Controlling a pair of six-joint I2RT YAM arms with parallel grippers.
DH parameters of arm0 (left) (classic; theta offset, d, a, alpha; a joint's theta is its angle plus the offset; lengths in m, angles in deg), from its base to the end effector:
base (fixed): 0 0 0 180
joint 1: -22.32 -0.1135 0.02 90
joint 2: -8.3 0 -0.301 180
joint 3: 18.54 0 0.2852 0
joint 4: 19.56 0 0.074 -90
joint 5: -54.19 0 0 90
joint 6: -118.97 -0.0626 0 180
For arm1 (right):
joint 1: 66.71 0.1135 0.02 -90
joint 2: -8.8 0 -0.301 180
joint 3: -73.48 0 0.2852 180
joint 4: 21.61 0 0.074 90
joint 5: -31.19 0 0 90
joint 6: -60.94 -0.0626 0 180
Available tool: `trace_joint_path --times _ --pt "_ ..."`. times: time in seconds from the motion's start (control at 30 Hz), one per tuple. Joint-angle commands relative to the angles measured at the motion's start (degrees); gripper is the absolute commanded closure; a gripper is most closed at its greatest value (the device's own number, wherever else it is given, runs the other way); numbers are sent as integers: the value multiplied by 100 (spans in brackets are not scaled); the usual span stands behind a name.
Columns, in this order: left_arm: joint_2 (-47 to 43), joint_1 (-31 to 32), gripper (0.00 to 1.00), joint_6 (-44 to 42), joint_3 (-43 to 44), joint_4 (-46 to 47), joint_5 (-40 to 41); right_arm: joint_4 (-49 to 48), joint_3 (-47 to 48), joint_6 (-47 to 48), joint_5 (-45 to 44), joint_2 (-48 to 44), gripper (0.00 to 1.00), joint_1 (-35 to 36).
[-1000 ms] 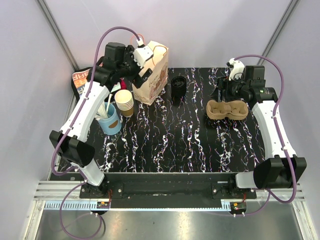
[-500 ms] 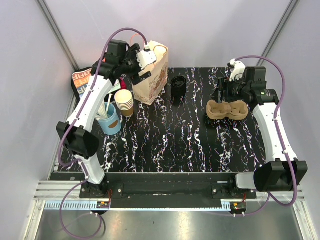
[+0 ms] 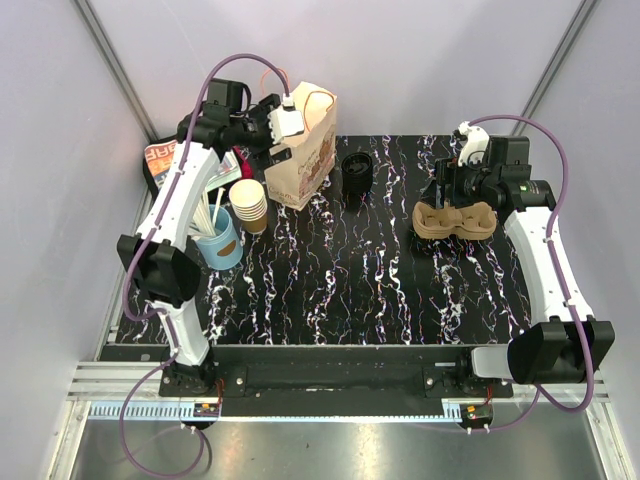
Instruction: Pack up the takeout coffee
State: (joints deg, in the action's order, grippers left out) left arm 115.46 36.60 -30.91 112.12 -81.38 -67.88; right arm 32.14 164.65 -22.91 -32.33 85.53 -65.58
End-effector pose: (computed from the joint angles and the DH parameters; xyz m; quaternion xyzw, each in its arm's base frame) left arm 0.4473 -0.1481 0.4360 0.6176 0.6175 -0.0668 0.4825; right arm 0.3271 0.0344 0.3952 -0.1537 0.8717 0.1885 0.4254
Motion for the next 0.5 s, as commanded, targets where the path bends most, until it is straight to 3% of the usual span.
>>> trace_joint_path --times 0.0,0.27,0.47 --pt "139 4 12 -454 215 -7 -553 -214 8 -88 50 -79 26 19" --pt "394 -40 14 -727 426 -69 -888 -197 25 -97 15 -70 26 19" --pt "508 -40 33 -797 435 -25 -774 -197 25 -123 15 -70 25 19"
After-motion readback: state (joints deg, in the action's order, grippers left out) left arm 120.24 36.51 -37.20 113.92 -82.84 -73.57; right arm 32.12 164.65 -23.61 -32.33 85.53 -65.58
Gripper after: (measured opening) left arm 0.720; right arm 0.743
